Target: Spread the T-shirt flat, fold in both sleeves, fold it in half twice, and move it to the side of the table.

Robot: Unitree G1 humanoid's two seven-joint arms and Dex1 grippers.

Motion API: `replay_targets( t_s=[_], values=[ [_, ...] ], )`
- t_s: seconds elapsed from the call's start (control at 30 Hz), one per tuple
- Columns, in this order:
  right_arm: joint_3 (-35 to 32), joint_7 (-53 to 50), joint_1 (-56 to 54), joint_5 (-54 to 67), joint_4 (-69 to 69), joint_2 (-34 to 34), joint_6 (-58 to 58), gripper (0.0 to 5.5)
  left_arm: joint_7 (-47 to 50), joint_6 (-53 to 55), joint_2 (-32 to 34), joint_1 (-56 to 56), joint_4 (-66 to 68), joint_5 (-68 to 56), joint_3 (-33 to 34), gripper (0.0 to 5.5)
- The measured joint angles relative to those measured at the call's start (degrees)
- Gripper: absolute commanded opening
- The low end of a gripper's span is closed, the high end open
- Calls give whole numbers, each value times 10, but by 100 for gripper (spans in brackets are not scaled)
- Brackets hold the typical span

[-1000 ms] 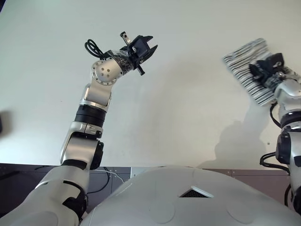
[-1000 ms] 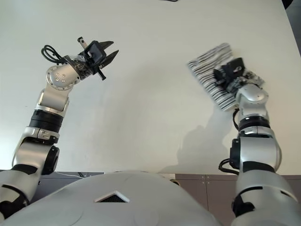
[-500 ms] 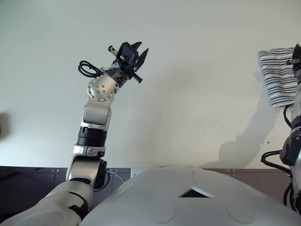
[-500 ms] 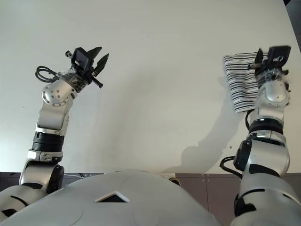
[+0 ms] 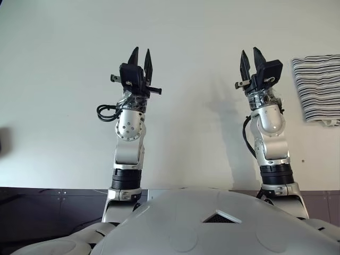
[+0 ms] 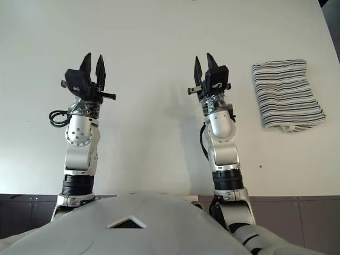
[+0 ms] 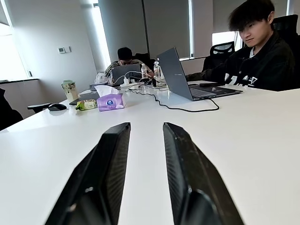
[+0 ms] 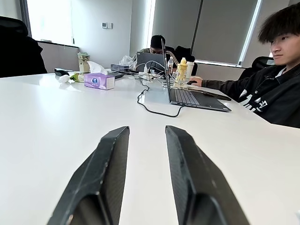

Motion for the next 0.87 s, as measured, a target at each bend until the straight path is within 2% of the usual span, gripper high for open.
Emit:
replay_targets(
  t_s=[0.27,0.5,0.87],
  values=[
    [-27,-11,-43,-10,58,14,-4,140,48,-12,-29,-37,53,-10,28,127],
    [-55,-7,-97,-11,131,13,-15,140,64,-28,-27,-87,120,2,32,127],
    [-60,3,-149,-23,197,10,-37,140,88,-43,-24,-119,173,13,34,127]
  ],
)
